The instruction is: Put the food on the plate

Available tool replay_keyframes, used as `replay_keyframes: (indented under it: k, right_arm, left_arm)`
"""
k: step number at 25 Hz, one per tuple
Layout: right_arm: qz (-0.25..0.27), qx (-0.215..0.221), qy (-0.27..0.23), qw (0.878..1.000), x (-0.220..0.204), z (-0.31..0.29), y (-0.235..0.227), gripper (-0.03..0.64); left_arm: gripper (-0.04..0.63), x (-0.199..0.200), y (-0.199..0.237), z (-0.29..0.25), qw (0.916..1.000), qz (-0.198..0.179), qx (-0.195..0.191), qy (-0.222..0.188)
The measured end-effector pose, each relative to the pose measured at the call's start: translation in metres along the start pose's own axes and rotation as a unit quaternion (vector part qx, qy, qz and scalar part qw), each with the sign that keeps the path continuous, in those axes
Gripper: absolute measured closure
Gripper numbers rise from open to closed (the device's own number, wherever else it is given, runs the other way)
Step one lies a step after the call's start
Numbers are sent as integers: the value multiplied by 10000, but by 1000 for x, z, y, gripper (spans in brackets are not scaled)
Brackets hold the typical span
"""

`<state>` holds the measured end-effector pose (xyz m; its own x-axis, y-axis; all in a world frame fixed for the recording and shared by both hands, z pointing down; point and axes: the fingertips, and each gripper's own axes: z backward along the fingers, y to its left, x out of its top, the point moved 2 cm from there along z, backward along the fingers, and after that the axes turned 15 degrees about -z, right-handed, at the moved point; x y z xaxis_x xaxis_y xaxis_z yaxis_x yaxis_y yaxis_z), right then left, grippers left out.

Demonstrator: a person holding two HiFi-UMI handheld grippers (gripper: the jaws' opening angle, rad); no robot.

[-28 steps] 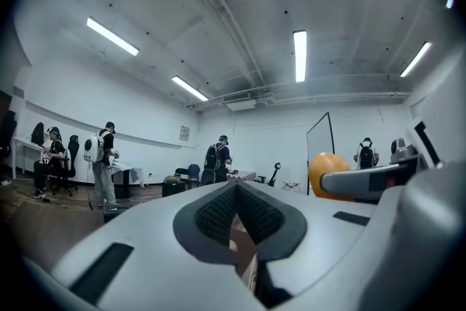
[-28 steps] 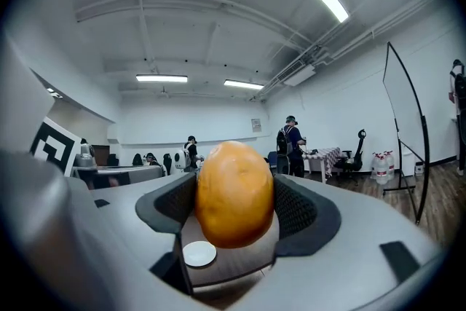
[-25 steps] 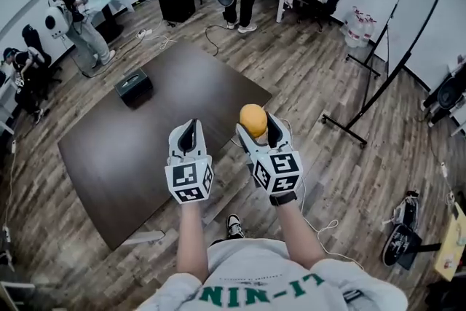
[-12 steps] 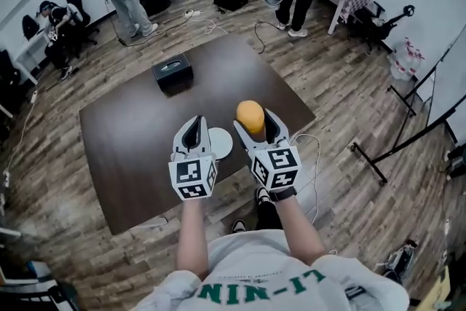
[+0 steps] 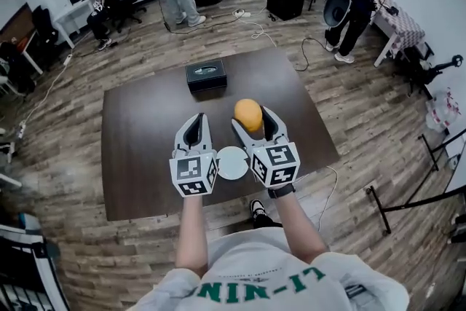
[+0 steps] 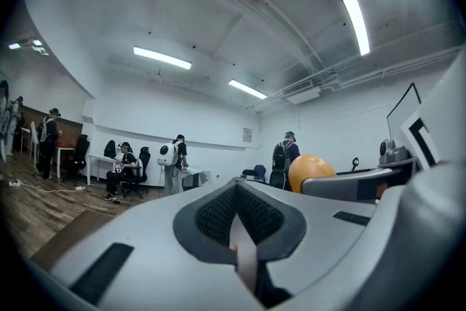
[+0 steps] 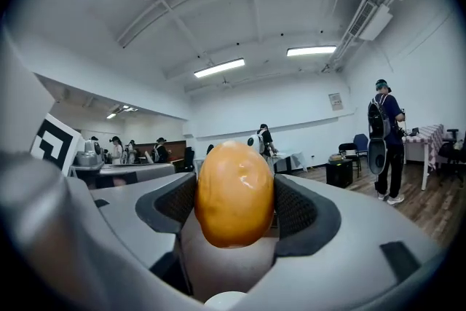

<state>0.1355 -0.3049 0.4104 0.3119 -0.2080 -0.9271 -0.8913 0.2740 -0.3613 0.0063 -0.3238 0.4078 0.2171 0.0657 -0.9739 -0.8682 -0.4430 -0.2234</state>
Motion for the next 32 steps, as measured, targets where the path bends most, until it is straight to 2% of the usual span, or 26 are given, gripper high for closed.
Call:
replay_keyframes:
  k: [7, 11, 15, 18, 26, 32]
  right_arm:
    - [-82, 256, 491, 9984, -19, -60, -21, 273]
    - [-110, 346, 806, 9961, -36, -73, -34, 273]
    - [-481, 504, 1088, 9916, -60, -84, -39, 273]
    - [-652, 559, 1323, 9875, -80, -91, -44, 272]
    - [-435, 462, 1918, 9794, -140, -102, -54, 273]
    - [-261, 293, 2494, 9676, -199, -106, -67, 272]
  left_arm:
    - [584, -17, 18, -42, 9994, -121, 203, 250]
    - [584, -24, 13, -52, 9990, -31, 295, 321]
    - [584, -39, 17, -57, 9976, -175, 407, 536]
    - [584, -47, 18, -57, 9969, -138, 473, 607]
    - [584, -64, 23, -52, 9957, -95, 567, 732]
    - [584, -73, 25, -55, 9956, -45, 522, 773]
